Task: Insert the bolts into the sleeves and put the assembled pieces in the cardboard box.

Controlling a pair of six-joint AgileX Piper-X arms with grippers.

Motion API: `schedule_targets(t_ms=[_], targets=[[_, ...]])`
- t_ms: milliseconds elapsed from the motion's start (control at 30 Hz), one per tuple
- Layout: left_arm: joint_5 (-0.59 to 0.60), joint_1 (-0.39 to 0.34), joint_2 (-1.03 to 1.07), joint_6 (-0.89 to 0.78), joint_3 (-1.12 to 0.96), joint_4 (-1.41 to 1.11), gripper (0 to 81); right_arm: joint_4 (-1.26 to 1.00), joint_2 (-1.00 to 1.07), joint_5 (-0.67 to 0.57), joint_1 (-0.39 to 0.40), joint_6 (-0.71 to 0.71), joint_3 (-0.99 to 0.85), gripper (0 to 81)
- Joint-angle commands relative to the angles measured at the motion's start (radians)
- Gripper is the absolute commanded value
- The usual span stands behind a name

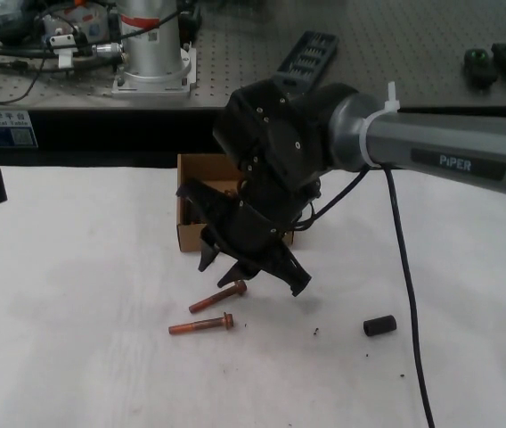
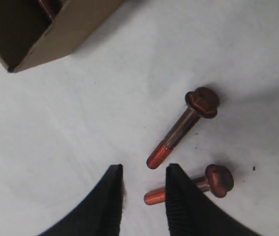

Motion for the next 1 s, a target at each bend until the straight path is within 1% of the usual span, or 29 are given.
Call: schedule_targets(t_ms=[0,67,267,533,767,967], targets=[[-0.013,0.003,-0.010,0.010,-0.001,-0.019,5.6,-0.008,-0.022,-0.002,0.011,0.045,-0.011,23.3],[-0.013,0.003,-0.010,0.010,-0.001,-0.019,5.6,-0.010,-0.022,0.006,0.022,0.065,-0.011,23.3],[-0.013,0.003,-0.010,0.010,-0.001,-0.019,5.6,-0.010,-0.022,0.031,0.045,0.066,-0.011,23.2],[-0.013,0.003,-0.028,0.009,-0.001,-0.017,5.6,-0.010,-0.022,0.030,0.046,0.137,-0.011,23.2],[-0.013,0.003,-0.031,0.010,-0.001,-0.013,5.6,-0.010,-0.022,0.026,0.046,0.142,-0.011,23.2],[-0.013,0.003,-0.031,0.010,-0.001,-0.013,5.6,-0.010,-0.022,0.020,0.046,0.203,-0.011,23.2]])
